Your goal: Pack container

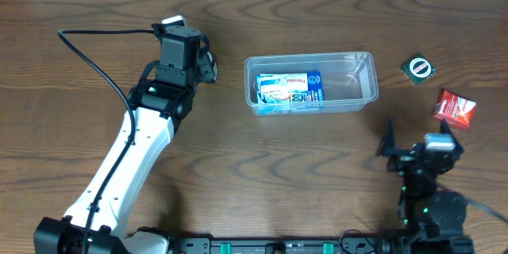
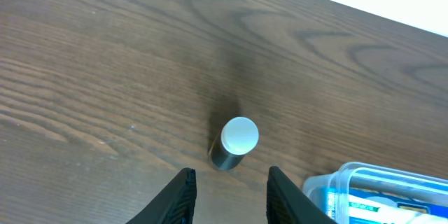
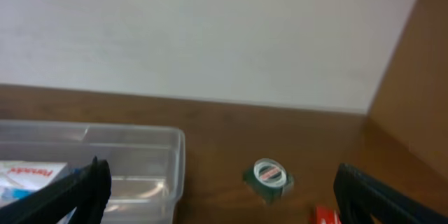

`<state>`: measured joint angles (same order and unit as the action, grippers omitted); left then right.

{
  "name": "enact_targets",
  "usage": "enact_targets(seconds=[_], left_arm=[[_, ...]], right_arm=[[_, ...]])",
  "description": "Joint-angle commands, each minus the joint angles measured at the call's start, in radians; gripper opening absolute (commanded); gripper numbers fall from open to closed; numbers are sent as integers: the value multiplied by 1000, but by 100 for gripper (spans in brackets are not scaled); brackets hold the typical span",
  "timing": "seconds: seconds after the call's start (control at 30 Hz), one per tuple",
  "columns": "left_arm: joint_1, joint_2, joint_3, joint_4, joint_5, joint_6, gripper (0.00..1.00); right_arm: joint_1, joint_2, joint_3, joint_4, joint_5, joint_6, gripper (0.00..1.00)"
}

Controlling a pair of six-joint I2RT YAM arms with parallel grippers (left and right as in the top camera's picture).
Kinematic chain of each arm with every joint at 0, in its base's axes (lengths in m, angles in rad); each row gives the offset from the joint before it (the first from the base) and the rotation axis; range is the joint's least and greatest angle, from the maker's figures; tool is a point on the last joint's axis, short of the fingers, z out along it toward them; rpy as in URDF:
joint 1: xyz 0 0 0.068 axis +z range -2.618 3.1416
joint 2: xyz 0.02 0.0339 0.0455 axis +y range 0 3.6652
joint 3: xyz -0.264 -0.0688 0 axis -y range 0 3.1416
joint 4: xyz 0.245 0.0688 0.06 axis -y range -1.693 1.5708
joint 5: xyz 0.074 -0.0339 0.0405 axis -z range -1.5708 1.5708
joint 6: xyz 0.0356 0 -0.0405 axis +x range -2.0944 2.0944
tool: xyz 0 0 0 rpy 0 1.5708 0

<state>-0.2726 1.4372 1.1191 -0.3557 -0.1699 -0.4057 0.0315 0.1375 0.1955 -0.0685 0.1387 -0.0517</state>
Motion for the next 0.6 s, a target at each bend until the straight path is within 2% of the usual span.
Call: enact_targets(seconds=[0.0, 0.13, 0.27, 0.4, 0.57], left_arm=[[4, 3, 0, 0, 6, 13, 33], [4, 3, 0, -2, 6, 28, 34], [13, 3, 0, -5, 5, 33, 62], [39, 3, 0, -9, 5, 35, 63], [58, 4, 0, -4, 7, 35, 63]], right_arm=[[-38, 144, 150, -37, 57, 139, 99], [-116, 424, 370, -109, -88, 144, 99], [-246, 721, 632, -253, -225, 140, 99], [-400, 952, 871, -419, -388, 140, 99], [-531, 1102, 1003, -504, -390, 141, 99]])
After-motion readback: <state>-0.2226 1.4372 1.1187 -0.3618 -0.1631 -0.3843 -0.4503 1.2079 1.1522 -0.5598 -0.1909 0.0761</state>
